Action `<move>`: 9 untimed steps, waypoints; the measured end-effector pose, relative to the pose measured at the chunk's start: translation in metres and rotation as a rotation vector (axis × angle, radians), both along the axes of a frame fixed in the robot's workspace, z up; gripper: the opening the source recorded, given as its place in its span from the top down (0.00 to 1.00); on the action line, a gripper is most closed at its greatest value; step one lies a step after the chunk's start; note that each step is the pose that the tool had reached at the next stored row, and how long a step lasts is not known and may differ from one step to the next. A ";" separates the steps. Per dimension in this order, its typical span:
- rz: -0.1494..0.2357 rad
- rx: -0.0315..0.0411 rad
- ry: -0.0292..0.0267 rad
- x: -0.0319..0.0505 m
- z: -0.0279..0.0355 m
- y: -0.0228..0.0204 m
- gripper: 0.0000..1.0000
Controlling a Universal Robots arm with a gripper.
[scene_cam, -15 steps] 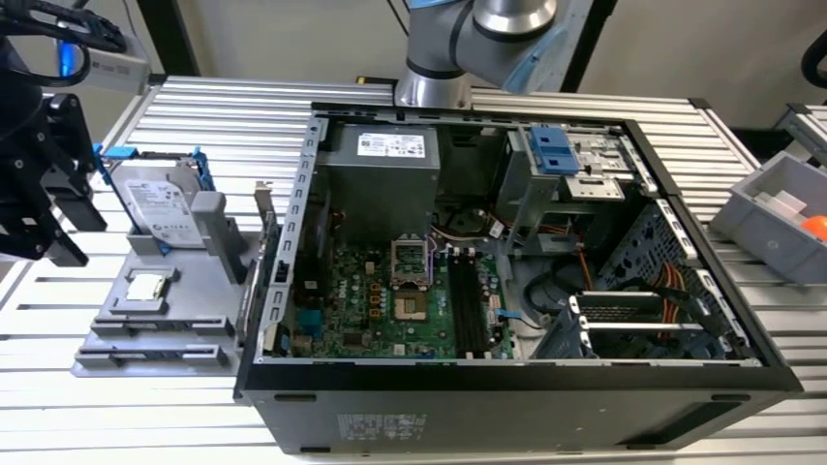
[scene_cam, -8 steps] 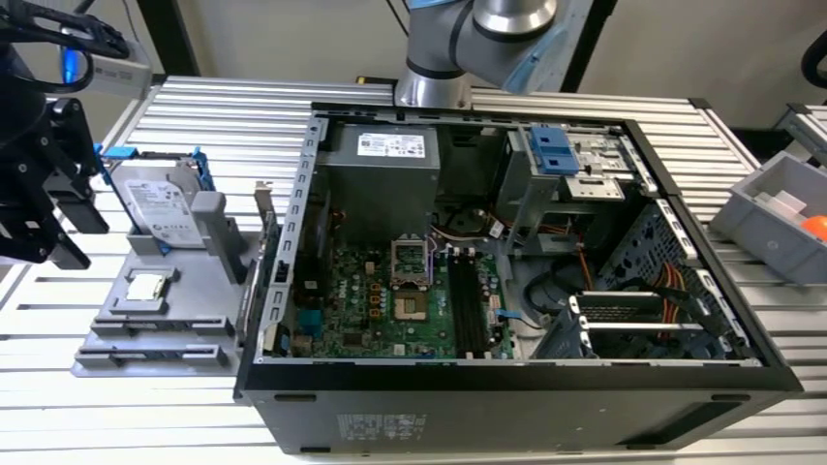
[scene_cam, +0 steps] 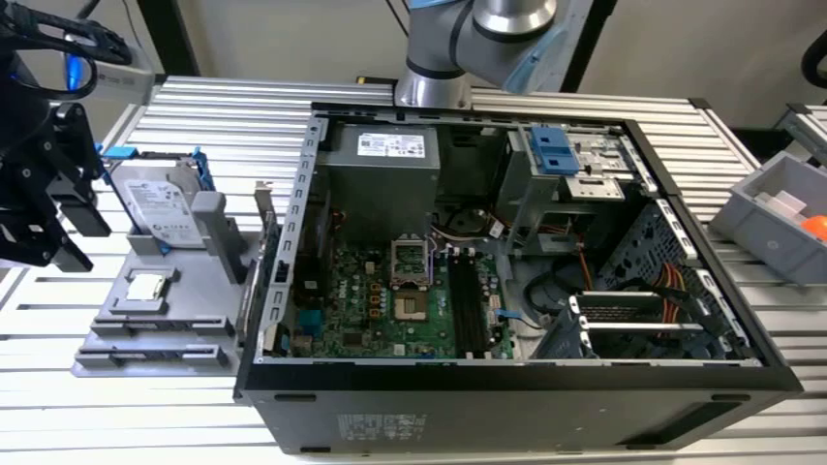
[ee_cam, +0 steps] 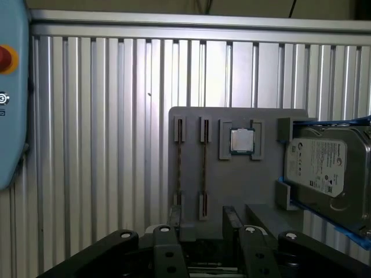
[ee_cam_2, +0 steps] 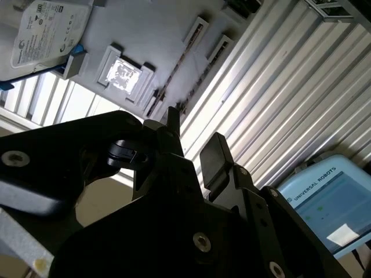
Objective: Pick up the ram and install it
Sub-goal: 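Pick up the ram and move it above insertion slot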
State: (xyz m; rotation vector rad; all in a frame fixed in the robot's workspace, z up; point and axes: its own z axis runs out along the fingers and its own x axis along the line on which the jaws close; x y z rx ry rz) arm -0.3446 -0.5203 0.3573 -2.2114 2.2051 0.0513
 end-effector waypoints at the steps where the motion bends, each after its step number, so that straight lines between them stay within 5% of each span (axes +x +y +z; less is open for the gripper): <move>1: 0.000 0.0001 -0.0001 0.0000 -0.0005 0.0000 0.00; 9: 0.000 0.0001 -0.0002 0.0000 -0.0041 0.0000 0.00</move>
